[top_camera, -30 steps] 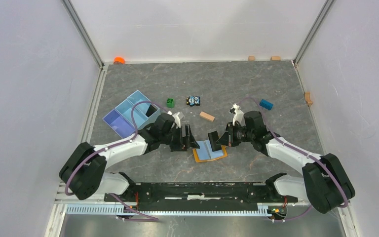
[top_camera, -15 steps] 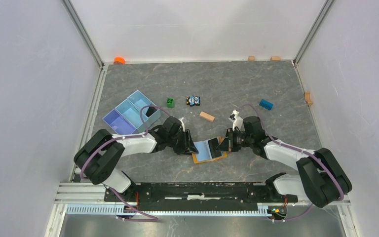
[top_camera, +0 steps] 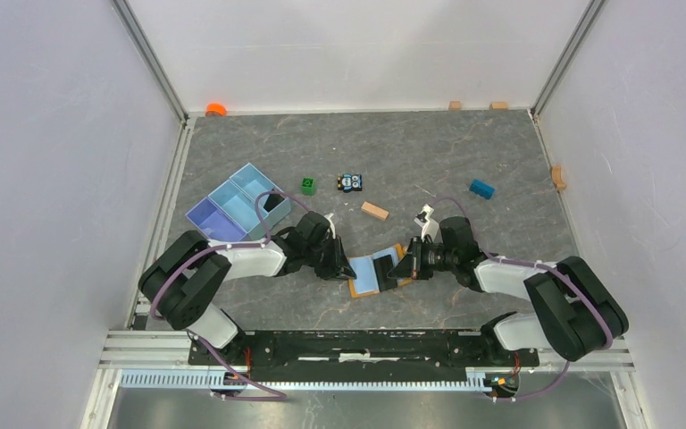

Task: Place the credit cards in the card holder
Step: Insert the credit card into the card holder.

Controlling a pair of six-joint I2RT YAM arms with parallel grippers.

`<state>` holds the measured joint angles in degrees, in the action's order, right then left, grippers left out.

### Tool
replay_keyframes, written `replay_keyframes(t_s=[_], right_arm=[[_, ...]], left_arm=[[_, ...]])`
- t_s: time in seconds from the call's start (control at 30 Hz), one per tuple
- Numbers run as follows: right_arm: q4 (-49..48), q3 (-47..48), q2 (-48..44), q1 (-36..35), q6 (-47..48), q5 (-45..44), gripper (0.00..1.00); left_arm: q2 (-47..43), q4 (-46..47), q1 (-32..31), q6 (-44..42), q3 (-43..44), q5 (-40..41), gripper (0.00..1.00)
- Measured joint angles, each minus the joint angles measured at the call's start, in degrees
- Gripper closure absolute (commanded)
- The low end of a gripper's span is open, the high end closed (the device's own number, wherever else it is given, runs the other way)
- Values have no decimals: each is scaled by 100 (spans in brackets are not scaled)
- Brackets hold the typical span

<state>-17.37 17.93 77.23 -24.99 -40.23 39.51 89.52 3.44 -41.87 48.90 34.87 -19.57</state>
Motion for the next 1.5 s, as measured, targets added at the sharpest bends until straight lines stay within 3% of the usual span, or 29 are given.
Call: replay_keyframes(t_s=[1.5], right_arm=[[-393,326,973,-98,70,-214,100]], left_arm=[[76,28,0,-4,42,-17,83]])
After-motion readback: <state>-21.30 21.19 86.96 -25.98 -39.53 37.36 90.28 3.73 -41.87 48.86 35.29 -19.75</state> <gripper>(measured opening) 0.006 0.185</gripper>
